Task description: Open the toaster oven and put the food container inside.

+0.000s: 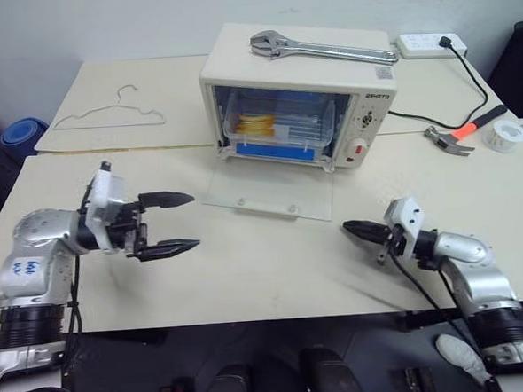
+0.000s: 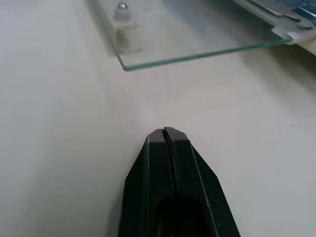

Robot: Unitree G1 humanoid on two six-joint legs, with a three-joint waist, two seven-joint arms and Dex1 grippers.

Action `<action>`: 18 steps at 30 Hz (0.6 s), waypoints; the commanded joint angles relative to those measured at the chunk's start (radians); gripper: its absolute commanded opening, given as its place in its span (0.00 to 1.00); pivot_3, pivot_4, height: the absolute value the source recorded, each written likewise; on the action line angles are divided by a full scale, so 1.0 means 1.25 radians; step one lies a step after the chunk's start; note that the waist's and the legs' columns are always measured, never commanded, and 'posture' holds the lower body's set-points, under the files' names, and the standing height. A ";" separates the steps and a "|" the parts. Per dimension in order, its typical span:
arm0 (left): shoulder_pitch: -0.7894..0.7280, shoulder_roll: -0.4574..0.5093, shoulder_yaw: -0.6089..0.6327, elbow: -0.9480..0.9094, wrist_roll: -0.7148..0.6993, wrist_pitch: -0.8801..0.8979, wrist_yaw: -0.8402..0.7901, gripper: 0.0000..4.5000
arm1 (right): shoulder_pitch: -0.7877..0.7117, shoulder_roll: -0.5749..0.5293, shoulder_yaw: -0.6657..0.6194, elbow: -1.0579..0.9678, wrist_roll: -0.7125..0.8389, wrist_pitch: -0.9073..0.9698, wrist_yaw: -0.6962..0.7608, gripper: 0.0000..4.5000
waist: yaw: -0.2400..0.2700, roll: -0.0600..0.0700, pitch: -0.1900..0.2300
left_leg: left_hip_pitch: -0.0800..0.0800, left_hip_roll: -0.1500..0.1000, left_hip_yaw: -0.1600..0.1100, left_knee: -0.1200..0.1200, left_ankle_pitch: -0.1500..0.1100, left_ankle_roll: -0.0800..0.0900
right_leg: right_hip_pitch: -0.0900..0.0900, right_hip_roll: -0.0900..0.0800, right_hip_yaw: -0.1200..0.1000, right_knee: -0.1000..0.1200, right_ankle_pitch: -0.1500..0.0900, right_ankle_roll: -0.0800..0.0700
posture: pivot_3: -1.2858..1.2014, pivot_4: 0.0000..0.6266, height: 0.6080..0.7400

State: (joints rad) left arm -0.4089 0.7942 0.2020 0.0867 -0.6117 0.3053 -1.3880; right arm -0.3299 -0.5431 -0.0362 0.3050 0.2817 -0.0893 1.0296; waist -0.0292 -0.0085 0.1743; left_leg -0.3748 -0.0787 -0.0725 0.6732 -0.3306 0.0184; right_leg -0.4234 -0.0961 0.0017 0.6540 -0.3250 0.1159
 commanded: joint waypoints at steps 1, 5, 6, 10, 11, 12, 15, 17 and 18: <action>0.032 0.001 0.065 -0.031 -0.049 0.033 0.037 0.99 | -0.028 0.043 -0.035 -0.039 0.065 -0.018 -0.010 0.00 | 0.001 0.000 0.000 | 0.000 0.000 0.000 0.000 0.000 0.000 | 0.000 0.000 0.000 0.000 0.000 0.000 | 0.52 0.24 1.00; 0.066 -0.023 0.104 -0.019 -0.032 -0.004 0.090 0.99 | -0.040 0.089 -0.094 -0.123 0.186 0.028 -0.016 0.00 | 0.003 0.000 0.000 | 0.000 0.000 0.000 0.000 0.000 0.000 | 0.000 0.000 0.000 0.000 0.000 0.000 | 0.52 0.24 1.00; 0.070 -0.032 0.113 -0.017 -0.029 -0.010 0.113 0.99 | -0.043 0.093 -0.106 -0.141 0.203 0.043 -0.030 0.00 | 0.004 0.000 0.000 | 0.000 0.000 0.000 0.001 0.000 0.000 | 0.000 0.000 0.000 0.000 0.000 0.000 | 0.52 0.24 1.00; 0.090 -0.066 0.135 -0.009 -0.011 -0.041 0.183 0.99 | -0.065 0.096 -0.148 -0.218 0.281 0.105 -0.071 0.00 | 0.006 0.000 0.000 | 0.000 0.000 -0.001 0.001 0.000 0.000 | 0.001 0.000 -0.001 0.000 0.000 0.000 | 0.52 0.24 1.00; 0.102 -0.070 0.136 -0.008 -0.002 -0.053 0.190 0.99 | -0.070 0.087 -0.157 -0.244 0.310 0.137 -0.077 0.00 | 0.006 0.000 0.000 | 0.000 0.000 -0.001 0.001 0.000 0.000 | 0.001 0.000 -0.001 0.000 0.000 0.000 | 0.52 0.24 1.00; 0.114 -0.072 0.136 -0.009 0.003 -0.063 0.192 0.99 | -0.072 0.074 -0.160 -0.264 0.321 0.155 -0.074 0.00 | 0.005 0.000 0.000 | 0.000 0.000 -0.001 0.000 0.000 0.000 | 0.001 0.000 -0.001 0.000 0.000 0.000 | 0.52 0.24 1.00; 0.149 -0.067 0.129 -0.011 0.032 -0.092 0.201 1.00 | -0.051 0.023 -0.159 -0.311 0.328 0.188 -0.033 0.08 | 0.005 0.000 0.000 | 0.000 0.000 -0.001 0.000 0.000 0.000 | 0.000 0.000 -0.001 0.000 0.000 0.000 | 0.52 0.24 1.00; 0.175 -0.064 0.135 0.009 0.050 -0.119 0.202 1.00 | -0.016 -0.029 -0.149 -0.334 0.309 0.182 0.026 0.20 | 0.005 0.000 0.000 | 0.000 0.000 -0.001 -0.001 0.000 0.000 | 0.000 0.000 0.000 -0.001 0.000 0.000 | 0.52 0.24 1.00; 0.195 -0.060 0.137 0.019 0.063 -0.139 0.197 1.00 | 0.008 -0.054 -0.142 -0.333 0.284 0.154 0.060 0.28 | 0.006 0.000 0.000 | 0.000 0.000 -0.001 -0.001 0.000 0.000 | 0.000 0.000 -0.001 -0.001 0.000 0.000 | 0.52 0.24 1.00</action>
State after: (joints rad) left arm -0.1883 0.7026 0.3462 0.0975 -0.5549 0.1733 -1.1385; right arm -0.3473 -0.5821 -0.2040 -0.0788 0.6558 0.1302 1.0430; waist -0.0222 -0.0083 0.1743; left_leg -0.3747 -0.0785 -0.0732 0.6706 -0.3312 0.0182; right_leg -0.4228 -0.0961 0.0011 0.6520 -0.3249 0.1157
